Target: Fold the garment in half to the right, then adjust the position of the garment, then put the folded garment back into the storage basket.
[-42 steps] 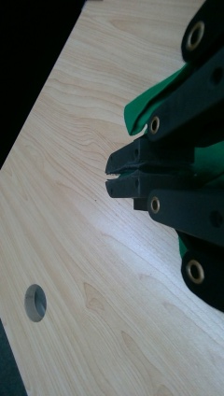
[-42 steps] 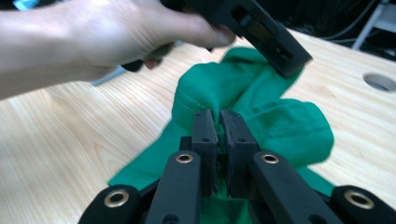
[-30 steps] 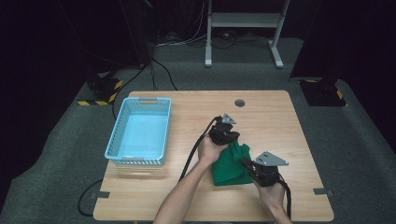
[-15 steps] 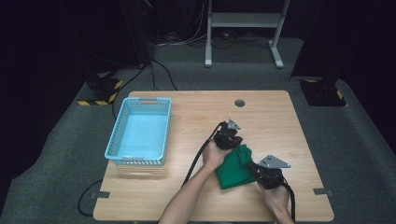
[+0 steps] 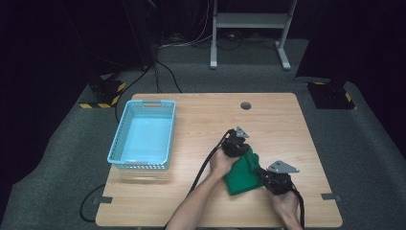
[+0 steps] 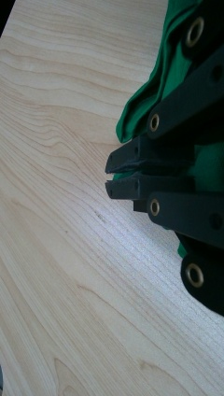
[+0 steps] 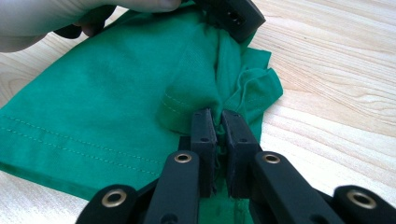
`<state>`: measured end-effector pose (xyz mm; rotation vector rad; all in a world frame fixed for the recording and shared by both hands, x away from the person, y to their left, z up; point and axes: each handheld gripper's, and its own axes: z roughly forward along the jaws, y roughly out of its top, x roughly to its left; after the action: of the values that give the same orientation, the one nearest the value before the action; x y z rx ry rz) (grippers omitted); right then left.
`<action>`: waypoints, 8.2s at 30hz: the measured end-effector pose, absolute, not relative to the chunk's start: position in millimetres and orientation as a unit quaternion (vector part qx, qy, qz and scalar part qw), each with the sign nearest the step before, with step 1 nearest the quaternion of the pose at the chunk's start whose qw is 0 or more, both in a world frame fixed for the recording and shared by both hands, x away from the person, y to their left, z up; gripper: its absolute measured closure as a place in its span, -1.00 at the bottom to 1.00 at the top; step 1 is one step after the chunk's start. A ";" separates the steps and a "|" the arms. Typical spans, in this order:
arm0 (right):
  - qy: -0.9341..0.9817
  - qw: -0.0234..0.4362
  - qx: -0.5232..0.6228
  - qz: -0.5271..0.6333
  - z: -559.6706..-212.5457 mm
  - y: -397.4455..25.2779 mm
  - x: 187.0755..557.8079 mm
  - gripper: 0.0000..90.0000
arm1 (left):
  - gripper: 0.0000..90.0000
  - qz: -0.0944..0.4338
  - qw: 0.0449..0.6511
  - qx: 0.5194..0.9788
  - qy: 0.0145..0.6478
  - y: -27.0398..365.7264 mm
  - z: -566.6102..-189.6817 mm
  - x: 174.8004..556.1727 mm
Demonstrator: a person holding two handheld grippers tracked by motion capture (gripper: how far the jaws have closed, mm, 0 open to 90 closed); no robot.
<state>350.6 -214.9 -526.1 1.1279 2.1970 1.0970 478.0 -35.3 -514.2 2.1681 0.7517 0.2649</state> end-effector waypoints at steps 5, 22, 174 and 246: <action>0.793 0.219 0.406 0.398 -525.7 -215.1 351.7 0.85 | 0.77 0.101 0.412 0.854 0.301 -33.6 -512.8 476.9; 0.787 0.208 0.414 0.407 -518.2 -223.1 360.6 0.20 | 0.05 0.127 0.433 0.826 0.338 -8.6 -487.3 468.6; 0.743 0.246 0.517 0.346 -546.3 -287.5 417.6 -0.35 | -0.27 0.158 0.368 0.787 0.469 74.0 -535.7 432.8; 0.732 0.251 0.534 0.340 -546.6 -286.8 417.3 -0.43 | 0.63 0.128 0.386 0.829 0.384 68.0 -485.8 436.9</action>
<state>417.3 -286.8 -546.6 1.4547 1.9932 0.9243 436.9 68.0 -485.8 2.1122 0.9768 0.3269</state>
